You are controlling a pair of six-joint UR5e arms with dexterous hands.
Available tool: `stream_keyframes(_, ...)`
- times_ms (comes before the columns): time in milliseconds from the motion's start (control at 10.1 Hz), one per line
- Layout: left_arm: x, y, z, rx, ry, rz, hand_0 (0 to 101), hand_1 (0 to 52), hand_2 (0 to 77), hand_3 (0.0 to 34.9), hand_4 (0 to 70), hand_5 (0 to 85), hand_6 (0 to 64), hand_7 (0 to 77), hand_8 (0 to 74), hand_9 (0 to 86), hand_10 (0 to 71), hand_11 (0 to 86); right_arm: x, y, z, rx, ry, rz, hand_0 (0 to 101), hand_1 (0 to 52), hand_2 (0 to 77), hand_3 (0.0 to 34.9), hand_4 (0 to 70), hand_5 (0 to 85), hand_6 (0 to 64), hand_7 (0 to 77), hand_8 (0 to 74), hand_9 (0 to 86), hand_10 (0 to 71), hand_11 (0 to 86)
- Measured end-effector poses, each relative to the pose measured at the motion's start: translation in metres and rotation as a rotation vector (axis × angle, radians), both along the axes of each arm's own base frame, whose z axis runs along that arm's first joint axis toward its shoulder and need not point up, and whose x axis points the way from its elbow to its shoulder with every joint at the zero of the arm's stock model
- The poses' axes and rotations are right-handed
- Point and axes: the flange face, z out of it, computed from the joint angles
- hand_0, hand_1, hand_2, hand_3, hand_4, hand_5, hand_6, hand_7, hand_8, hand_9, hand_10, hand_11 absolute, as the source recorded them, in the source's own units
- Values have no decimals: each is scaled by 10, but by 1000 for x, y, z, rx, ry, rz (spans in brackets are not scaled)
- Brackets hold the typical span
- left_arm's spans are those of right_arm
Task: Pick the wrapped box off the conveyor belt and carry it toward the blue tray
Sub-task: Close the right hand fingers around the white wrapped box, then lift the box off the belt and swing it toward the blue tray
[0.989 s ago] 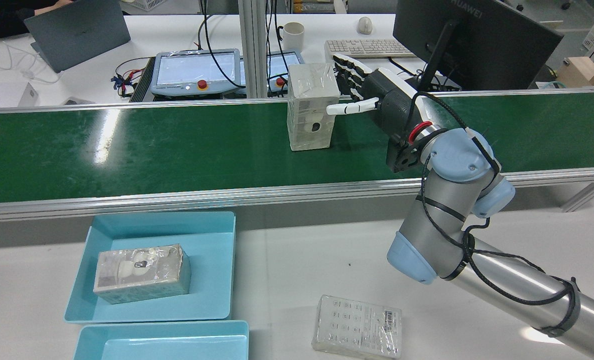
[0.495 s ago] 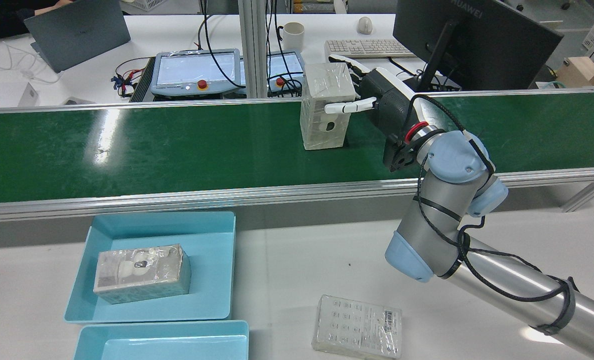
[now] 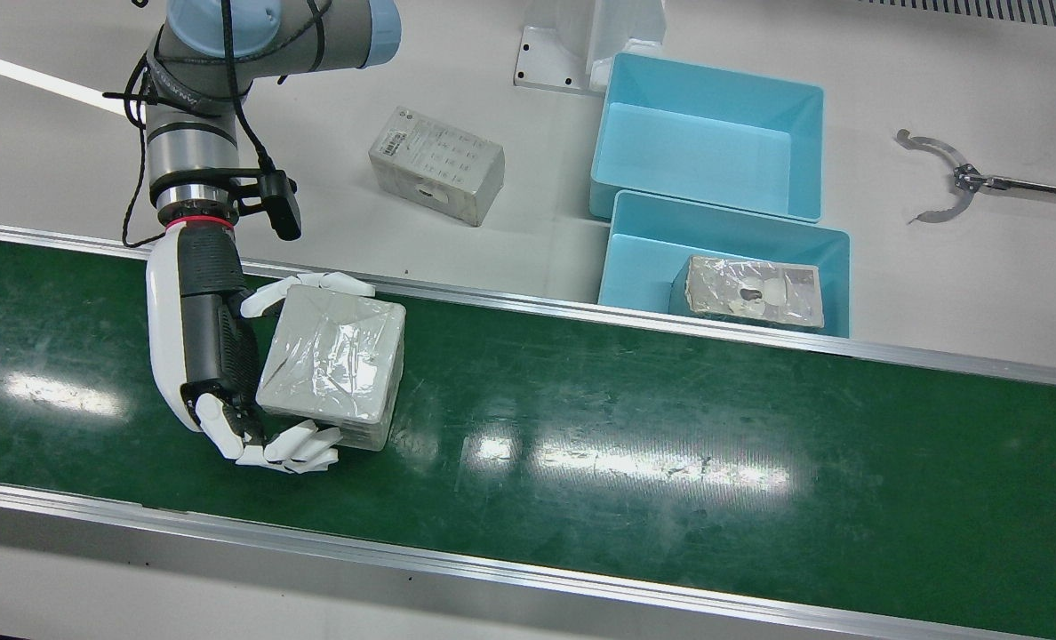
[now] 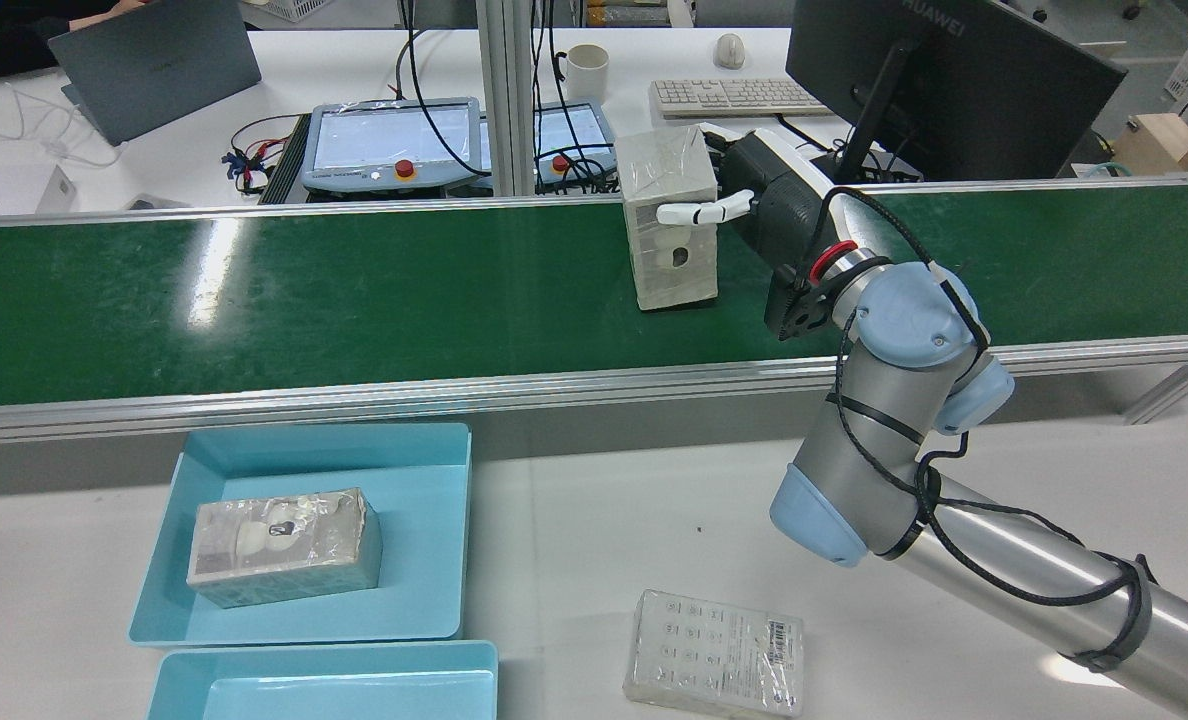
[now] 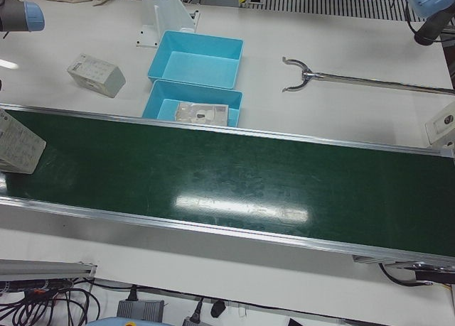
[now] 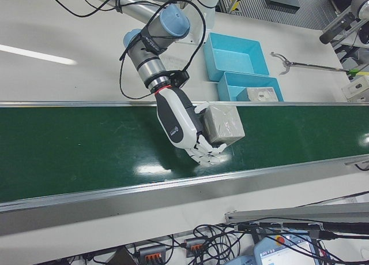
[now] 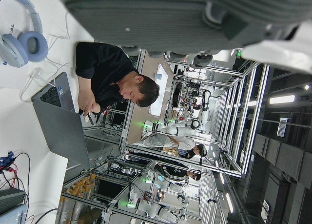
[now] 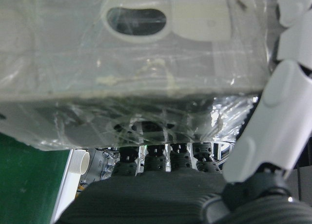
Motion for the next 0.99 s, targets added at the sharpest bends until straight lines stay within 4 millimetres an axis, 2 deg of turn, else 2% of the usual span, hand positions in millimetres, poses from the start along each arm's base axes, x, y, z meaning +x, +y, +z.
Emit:
stream_keyframes(99, 0, 0, 0, 0, 0, 0, 0, 0, 11, 0, 0, 11, 0, 0, 0, 0, 0, 0, 1, 1, -4, 7, -7, 2, 429, 16, 224, 0, 164, 529, 289, 371, 338, 344, 262, 327)
stream_keyframes(297, 0, 0, 0, 0, 0, 0, 0, 0, 11, 0, 0, 11, 0, 0, 0, 0, 5, 0, 6, 7, -18, 33, -32, 3, 440, 5, 256, 0, 191, 589, 349, 425, 458, 447, 382, 480)
stream_keyframes(593, 0, 0, 0, 0, 0, 0, 0, 0, 5, 0, 0, 11, 0, 5, 0, 0, 5, 0, 12, 19, -44, 81, -77, -3, 431, 5, 284, 0, 191, 595, 382, 442, 518, 507, 475, 562)
stream_keyframes(692, 0, 0, 0, 0, 0, 0, 0, 0, 5, 0, 0, 11, 0, 0, 0, 0, 5, 0, 7, 27, -52, 95, -95, -10, 427, 0, 311, 0, 191, 595, 398, 464, 556, 556, 485, 682)
stream_keyframes(791, 0, 0, 0, 0, 0, 0, 0, 0, 5, 0, 0, 11, 0, 0, 0, 0, 0, 0, -2, 39, -61, 106, -118, -16, 422, 0, 322, 0, 164, 660, 398, 475, 562, 573, 469, 649)
stream_keyframes(890, 0, 0, 0, 0, 0, 0, 0, 0, 5, 0, 0, 11, 0, 0, 0, 0, 0, 0, -13, 51, -75, 118, -146, -18, 422, 0, 322, 0, 164, 660, 398, 475, 562, 573, 469, 649)
stream_keyframes(989, 0, 0, 0, 0, 0, 0, 0, 0, 11, 0, 0, 11, 0, 0, 0, 0, 5, 0, -27, 61, -91, 130, -173, -25, 422, 0, 344, 0, 164, 693, 398, 518, 567, 654, 458, 627)
